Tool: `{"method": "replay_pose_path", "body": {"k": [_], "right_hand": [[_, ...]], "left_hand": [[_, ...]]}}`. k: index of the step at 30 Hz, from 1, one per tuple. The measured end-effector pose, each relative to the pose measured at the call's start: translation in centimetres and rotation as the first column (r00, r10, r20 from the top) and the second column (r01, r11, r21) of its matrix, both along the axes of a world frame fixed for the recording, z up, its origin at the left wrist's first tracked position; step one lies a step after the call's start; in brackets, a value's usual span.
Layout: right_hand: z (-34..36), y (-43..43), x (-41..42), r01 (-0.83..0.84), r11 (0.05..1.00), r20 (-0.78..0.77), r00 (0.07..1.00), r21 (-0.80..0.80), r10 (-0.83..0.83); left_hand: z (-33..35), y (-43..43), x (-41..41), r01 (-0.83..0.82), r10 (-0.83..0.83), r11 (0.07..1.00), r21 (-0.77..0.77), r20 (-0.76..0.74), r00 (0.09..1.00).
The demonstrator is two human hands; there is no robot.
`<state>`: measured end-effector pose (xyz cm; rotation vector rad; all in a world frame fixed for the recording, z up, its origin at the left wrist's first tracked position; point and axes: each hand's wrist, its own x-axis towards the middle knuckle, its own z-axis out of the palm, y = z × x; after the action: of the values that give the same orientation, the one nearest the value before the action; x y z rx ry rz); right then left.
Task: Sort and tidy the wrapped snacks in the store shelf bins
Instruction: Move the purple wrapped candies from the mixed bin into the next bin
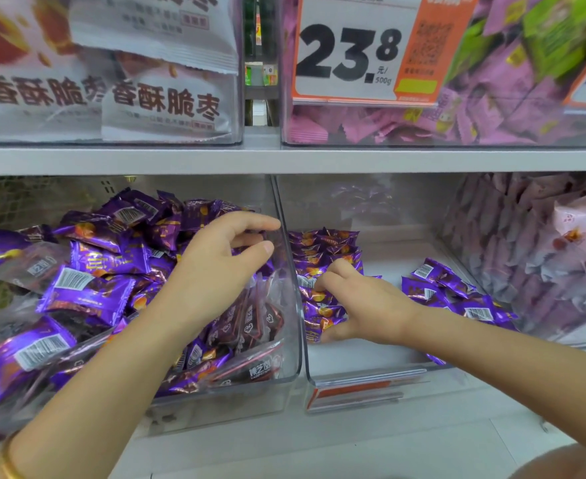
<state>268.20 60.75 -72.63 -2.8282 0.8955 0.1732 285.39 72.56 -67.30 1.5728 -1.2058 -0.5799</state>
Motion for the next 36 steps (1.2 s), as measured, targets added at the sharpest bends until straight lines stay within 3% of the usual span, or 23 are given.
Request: {"method": "replay_pose_path", "body": {"k": [7, 16, 19, 21, 23, 25, 28, 31, 33, 35, 36], "right_hand": [[0.2, 0.3, -0.1, -0.011, 0.999, -0.023, 1.000, -0.034, 0.011], [1.2, 0.6, 0.1, 0.019, 1.000, 0.020, 1.000, -0.016, -0.018], [2.8, 0.6, 0.0, 0.065, 0.998, 0.142, 0.988, 0.009, -0.066], [4.4, 1.0, 0.0, 0.087, 0.996, 0.315, 0.946, -0.033, -0.072], [6.5, 2.0, 0.5, 0.063, 0.985, 0.493, 0.870, -0.162, 0.026], [8.7, 3.6, 2.0, -0.027, 0.943, 0.534, 0.818, -0.331, 0.211], [9.9, 5.4, 6.5, -0.211, 0.898, 0.378, 0.852, -0.385, 0.362], [8.3, 5.2, 11.6, -0.219, 0.941, 0.090, 0.964, -0.258, 0.249], [7.0, 4.2, 13.6, -0.152, 0.979, -0.073, 0.987, -0.139, 0.143], [5.8, 3.6, 14.5, -0.091, 0.993, -0.116, 0.990, -0.072, 0.082], [5.4, 3.5, 14.6, -0.066, 0.995, -0.100, 0.993, -0.079, 0.058]], "left_hand": [[1.7, 1.4, 3.3, -0.178, 0.177, 0.984, -0.028, -0.025, 0.984], [1.6, 3.3, 4.1, -0.098, 0.069, 0.974, 0.203, 0.144, 0.987], [1.3, 3.6, 4.5, -0.154, 0.087, 0.961, 0.231, 0.276, 0.957], [1.2, 3.7, 4.8, -0.196, 0.089, 0.956, 0.220, 0.420, 0.903], [1.3, 3.8, 5.1, -0.253, 0.122, 0.951, 0.175, 0.540, 0.833], [1.3, 3.7, 5.4, -0.295, 0.160, 0.946, 0.138, 0.590, 0.791], [0.9, 3.2, 5.7, -0.325, 0.202, 0.940, 0.106, 0.594, 0.779], [0.5, 2.9, 6.1, -0.390, 0.269, 0.919, 0.064, 0.622, 0.736], [0.6, 3.0, 6.5, -0.476, 0.352, 0.879, -0.038, 0.725, 0.592], [0.9, 3.3, 7.1, -0.555, 0.405, 0.821, -0.131, 0.820, 0.405], [1.1, 3.5, 7.4, -0.599, 0.391, 0.793, -0.110, 0.846, 0.363]]}}
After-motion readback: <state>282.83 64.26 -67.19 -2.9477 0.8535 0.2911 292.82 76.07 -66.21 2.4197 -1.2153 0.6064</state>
